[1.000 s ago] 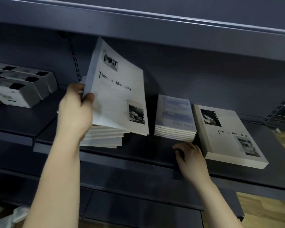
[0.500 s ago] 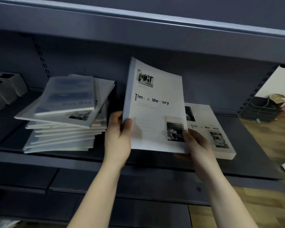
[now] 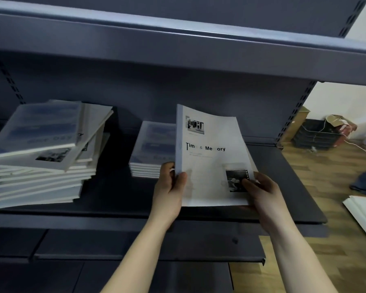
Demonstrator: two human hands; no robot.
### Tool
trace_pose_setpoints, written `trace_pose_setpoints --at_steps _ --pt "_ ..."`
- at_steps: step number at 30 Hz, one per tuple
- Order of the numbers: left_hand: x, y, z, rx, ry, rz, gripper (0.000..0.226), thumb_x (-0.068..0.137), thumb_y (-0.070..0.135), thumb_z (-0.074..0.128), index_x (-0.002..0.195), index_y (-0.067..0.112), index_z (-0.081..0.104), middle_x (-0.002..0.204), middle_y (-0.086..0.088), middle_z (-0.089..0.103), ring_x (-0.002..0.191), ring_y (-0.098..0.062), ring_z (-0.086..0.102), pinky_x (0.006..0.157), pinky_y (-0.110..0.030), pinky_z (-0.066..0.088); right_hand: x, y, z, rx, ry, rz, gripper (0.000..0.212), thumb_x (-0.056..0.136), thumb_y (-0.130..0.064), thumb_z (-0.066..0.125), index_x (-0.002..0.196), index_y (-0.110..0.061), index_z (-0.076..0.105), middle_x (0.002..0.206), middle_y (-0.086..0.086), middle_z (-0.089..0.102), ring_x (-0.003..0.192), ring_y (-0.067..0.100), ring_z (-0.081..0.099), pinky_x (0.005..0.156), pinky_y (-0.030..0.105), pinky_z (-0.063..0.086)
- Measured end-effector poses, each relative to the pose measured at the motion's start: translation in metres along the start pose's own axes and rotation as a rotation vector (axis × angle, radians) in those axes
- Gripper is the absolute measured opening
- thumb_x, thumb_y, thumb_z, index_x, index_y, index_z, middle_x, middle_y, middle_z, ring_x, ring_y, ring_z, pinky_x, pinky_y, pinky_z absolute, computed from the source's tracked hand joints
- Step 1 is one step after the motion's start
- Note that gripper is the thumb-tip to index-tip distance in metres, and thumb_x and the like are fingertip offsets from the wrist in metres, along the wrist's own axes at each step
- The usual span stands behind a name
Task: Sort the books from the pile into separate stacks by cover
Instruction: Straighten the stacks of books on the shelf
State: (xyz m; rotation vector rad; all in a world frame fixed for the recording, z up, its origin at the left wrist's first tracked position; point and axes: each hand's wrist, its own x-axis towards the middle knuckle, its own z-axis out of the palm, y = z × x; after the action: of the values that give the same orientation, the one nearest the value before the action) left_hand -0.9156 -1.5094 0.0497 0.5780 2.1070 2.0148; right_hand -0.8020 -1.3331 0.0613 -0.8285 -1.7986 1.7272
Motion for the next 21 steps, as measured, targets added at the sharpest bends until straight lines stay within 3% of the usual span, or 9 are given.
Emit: trace_pose_setpoints --at_steps 4,8,10,13,15,19,21 --pt "-0.001 -0.001 0.011 0.015 -0.060 0.032 0.021 0.095 0.019 0.054 0.116 0.020 0.048 0.103 0.012 0.064 0.086 0.008 0.060 0.069 -0.008 0.045 0.008 0.005 -0.014 -0.046 0.035 -0.018 0.018 0.091 -0.008 0.053 0.105 -0.015 0.063 0.094 0.011 0.071 0.086 0.032 0.068 0.058 0.039 0.055" --pt "0.005 -0.005 0.005 0.197 -0.118 0.096 0.011 0.097 0.034 0.047 0.099 0.028 0.056 0.090 0.012 0.066 0.080 -0.001 0.062 0.070 -0.025 0.053 0.016 0.005 -0.031 -0.003 0.073 -0.067 0.021 0.090 -0.001 0.051 0.097 -0.013 0.067 0.093 0.014 0.071 0.086 0.034 0.068 0.074 0.048 0.054" --pt "0.011 -0.014 -0.001 0.498 -0.114 0.185 0.021 0.097 0.039 0.042 0.093 0.027 0.058 0.086 0.012 0.063 0.076 -0.005 0.060 0.068 -0.031 0.051 0.022 0.006 -0.039 -0.055 0.104 -0.087 0.020 0.090 -0.003 0.052 0.093 -0.016 0.068 0.090 0.011 0.072 0.085 0.034 0.067 0.074 0.048 0.054" --pt "0.017 -0.033 -0.004 0.970 -0.028 0.357 0.030 0.096 0.041 0.040 0.088 0.023 0.062 0.085 0.008 0.062 0.076 -0.012 0.057 0.061 -0.028 0.043 0.031 0.008 -0.047 -0.116 0.137 -0.086 0.019 0.090 -0.006 0.053 0.089 -0.019 0.067 0.086 0.010 0.070 0.081 0.035 0.066 0.060 0.041 0.054" --pt "0.019 -0.042 -0.003 1.048 -0.015 0.412 0.033 0.092 0.040 0.037 0.086 0.021 0.064 0.088 0.006 0.063 0.079 -0.016 0.058 0.067 -0.029 0.040 0.038 0.011 -0.049 -0.195 0.148 -0.092 0.019 0.090 -0.008 0.054 0.084 -0.023 0.066 0.085 0.009 0.068 0.081 0.035 0.065 0.057 0.040 0.054" --pt "0.020 -0.049 0.000 1.073 0.013 0.436 0.034 0.090 0.039 0.037 0.087 0.021 0.065 0.091 0.005 0.065 0.084 -0.019 0.059 0.073 -0.033 0.040 0.040 0.013 -0.052 -0.426 0.128 -0.171 0.006 0.085 -0.021 0.058 0.080 -0.020 0.062 0.076 0.008 0.066 0.074 0.032 0.064 0.064 0.051 0.054" --pt "0.020 -0.049 0.000 1.073 0.018 0.442 0.033 0.090 0.038 0.037 0.088 0.021 0.065 0.091 0.005 0.065 0.084 -0.019 0.059 0.073 -0.033 0.040 0.036 0.010 -0.051 -0.511 0.148 -0.209 0.003 0.084 -0.022 0.063 0.084 -0.023 0.060 0.074 0.004 0.063 0.071 0.028 0.061 0.063 0.044 0.051"
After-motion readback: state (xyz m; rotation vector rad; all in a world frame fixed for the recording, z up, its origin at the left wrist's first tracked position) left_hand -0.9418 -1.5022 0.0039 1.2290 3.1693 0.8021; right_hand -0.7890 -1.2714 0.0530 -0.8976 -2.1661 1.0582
